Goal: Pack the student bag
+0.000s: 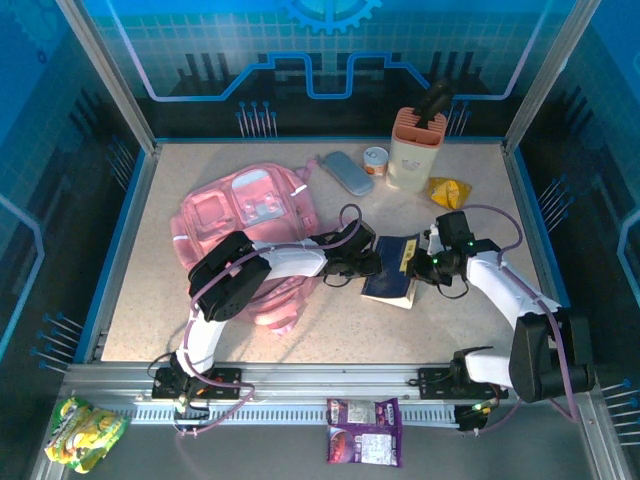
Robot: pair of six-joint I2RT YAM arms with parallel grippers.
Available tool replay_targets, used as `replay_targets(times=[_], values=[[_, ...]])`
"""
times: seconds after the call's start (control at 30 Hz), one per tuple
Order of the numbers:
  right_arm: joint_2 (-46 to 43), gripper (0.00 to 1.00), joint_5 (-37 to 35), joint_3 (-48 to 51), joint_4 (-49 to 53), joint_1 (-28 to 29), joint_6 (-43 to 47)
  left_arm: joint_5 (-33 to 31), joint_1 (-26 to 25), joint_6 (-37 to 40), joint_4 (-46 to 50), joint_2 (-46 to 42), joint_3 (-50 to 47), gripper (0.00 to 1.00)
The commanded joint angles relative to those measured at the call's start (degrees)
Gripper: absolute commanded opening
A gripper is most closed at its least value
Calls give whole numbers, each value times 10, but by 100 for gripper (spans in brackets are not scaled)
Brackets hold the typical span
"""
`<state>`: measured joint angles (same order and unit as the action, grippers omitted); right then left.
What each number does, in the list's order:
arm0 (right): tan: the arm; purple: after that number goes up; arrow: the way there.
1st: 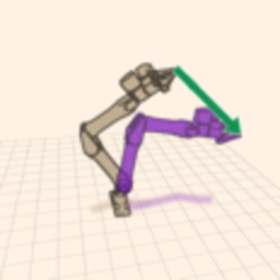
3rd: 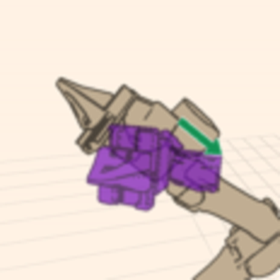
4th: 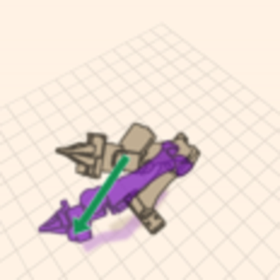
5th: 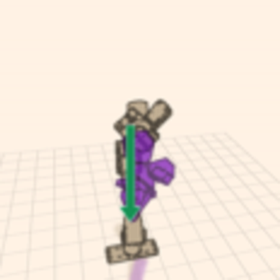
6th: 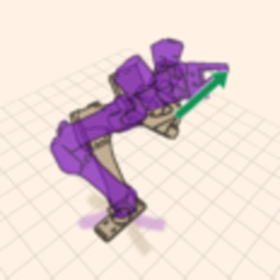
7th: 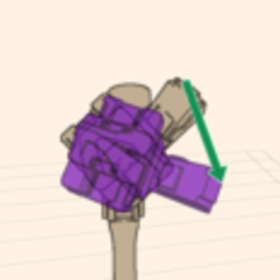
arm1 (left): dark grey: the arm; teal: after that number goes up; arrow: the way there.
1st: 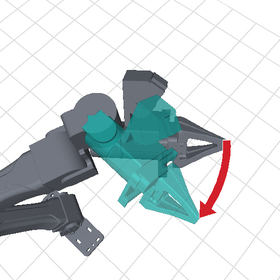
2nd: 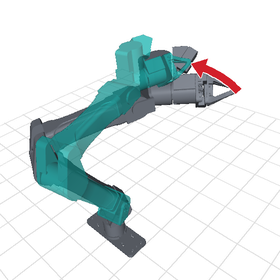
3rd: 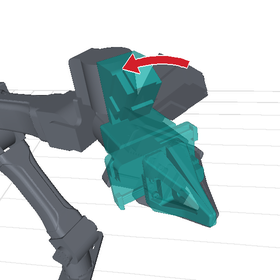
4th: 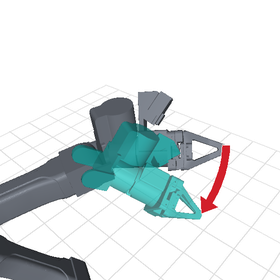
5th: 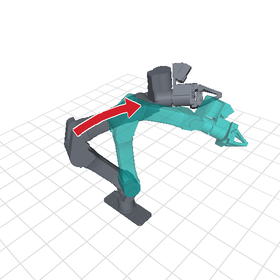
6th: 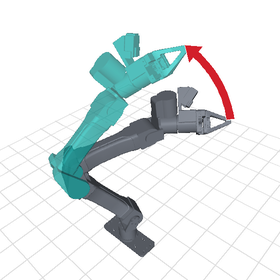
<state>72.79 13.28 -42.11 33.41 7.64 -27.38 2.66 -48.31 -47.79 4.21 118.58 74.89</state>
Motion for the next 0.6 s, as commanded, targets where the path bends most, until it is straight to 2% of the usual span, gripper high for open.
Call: replay_targets(times=[0.0,0.23,0.37,0.47,0.57], values=[[-16,16,43,0,-5,-7,0,-9,0,16,26,-5,1,34],[-34,5,69,3,-13,-24,-6,-13,1,28,41,-12,17,37],[-59,0,83,7,-18,-32,-8,-1,11,40,35,-49,17,50],[-90,0,102,6,-19,-38,-6,12,23,33,4,-112,-18,58],[-118,0,137,-6,-18,-40,5,11,35,32,14,-181,-44,68]])
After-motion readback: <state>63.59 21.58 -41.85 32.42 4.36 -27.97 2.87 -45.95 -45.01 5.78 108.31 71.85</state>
